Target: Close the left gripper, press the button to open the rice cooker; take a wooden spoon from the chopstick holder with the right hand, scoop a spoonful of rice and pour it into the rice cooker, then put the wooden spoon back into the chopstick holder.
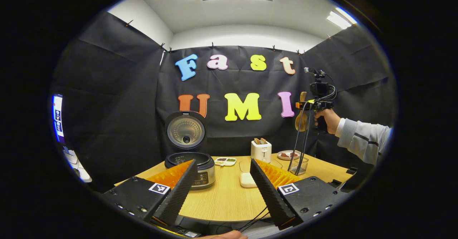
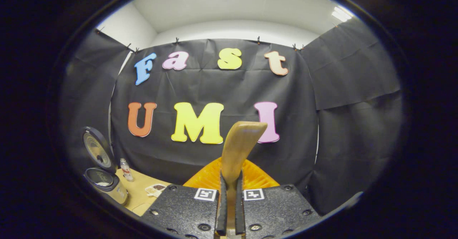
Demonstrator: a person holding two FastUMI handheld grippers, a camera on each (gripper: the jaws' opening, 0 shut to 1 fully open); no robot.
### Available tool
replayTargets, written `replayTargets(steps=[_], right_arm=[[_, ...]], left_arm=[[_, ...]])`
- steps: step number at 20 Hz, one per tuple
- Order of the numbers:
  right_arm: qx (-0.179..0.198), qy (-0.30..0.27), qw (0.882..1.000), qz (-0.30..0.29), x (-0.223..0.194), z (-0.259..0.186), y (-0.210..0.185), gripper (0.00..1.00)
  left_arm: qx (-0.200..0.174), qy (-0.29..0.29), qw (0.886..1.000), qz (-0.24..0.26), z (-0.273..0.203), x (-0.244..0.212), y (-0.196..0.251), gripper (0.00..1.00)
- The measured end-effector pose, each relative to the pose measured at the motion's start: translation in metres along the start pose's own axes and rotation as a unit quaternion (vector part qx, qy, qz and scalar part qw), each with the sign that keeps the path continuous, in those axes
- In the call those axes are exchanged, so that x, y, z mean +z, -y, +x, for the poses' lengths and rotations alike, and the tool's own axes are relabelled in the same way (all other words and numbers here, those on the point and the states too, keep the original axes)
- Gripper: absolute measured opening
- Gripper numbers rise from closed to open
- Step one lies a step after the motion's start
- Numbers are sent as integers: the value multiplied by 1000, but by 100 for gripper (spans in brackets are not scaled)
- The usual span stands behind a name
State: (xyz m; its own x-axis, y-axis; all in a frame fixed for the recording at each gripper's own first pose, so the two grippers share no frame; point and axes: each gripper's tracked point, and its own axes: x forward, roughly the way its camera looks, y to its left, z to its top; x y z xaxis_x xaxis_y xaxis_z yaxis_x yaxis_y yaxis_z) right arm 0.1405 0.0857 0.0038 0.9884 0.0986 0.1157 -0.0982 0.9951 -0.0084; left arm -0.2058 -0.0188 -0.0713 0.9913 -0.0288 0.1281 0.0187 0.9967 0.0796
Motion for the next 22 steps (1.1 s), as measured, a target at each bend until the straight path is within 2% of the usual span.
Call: replayTargets(steps=[3,5,13,17,19,21,22], right_arm=[[-12,-13,1000,-12,-30,2,15,16],[-5,-27,1000,-14,-53,4,16,18],[2,-107,993,40,-158,25,40,19],[37,-127,988,83,-185,30,38,23],[30,-115,990,78,-180,32,53,36],[10,-102,993,66,-171,27,65,68],[6,-97,993,62,-165,22,65,77]], left_arm=[[6,-4,1000,4,2,-5,-1,93],[5,-12,1000,-1,7,-14,1,93],[-2,-37,999,-10,26,-32,15,93],[-15,-54,998,-17,35,-42,25,93],[-12,-52,999,-10,42,-38,23,94],[-7,-48,999,-4,49,-32,20,93],[-5,-45,999,-2,52,-28,18,94]])
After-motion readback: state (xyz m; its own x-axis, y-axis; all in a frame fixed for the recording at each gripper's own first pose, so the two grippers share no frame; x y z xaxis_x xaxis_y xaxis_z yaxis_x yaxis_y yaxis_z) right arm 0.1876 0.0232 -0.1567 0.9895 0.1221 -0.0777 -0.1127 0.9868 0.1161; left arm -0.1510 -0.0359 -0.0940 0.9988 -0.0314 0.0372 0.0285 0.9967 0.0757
